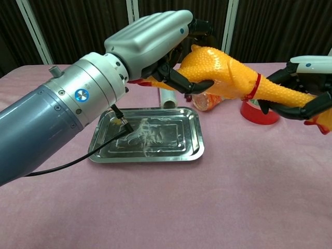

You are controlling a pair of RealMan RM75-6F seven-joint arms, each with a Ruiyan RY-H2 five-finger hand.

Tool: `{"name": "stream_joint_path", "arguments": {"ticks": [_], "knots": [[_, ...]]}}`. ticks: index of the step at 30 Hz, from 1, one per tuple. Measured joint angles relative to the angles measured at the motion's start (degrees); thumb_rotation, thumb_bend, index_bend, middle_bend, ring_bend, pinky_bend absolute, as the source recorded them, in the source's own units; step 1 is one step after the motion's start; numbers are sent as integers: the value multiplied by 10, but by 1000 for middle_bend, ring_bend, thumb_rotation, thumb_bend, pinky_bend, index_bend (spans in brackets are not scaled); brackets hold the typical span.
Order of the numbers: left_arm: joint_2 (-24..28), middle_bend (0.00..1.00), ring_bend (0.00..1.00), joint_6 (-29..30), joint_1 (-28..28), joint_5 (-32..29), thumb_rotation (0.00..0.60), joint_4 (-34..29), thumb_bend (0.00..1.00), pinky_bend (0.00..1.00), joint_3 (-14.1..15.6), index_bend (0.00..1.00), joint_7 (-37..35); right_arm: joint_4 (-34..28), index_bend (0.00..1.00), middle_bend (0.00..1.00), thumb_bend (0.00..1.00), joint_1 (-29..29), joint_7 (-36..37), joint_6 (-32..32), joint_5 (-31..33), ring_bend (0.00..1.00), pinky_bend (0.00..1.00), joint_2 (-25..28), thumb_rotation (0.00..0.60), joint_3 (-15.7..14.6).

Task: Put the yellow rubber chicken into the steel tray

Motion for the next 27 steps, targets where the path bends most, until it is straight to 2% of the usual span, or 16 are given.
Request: {"name": "stream_joint_path", "arguments": {"ticks": [2,3,6,8,9,12,27], "knots": [[7,360,343,-7,1,-7,600,-7,258,394,2,253,4,1,1000,804,1000,0,-3,0,1,750,886,0,600,0],[10,286,275,-9,2,-11,600,-11,195,353,2,179,7,1,1000,804,1000,0,-3,0,2,750,886,-1,600,0],[17,95,81,-8,7,-20,600,-23,69,209,2,25,16,4,1000,804,1000,-1,-5,-2,4,750,886,-1,600,1],[22,20,13,-6,9,-23,600,-31,17,99,1,0,15,6,1000,804,1000,-1,-6,-2,5,750,886,-2,600,1],[24,2,0,-6,10,-24,600,-34,4,48,1,0,15,7,1000,804,1000,-1,-7,-3,6,750,886,-2,600,1],[34,0,0,-5,13,-27,600,-46,0,1,-2,0,12,10,1000,804,1000,-2,-8,-3,8,750,886,-2,600,2],[62,0,0,-4,18,-32,600,-68,0,0,-4,0,4,25,1000,804,1000,-5,-11,-8,13,750,886,-8,600,1]]}}
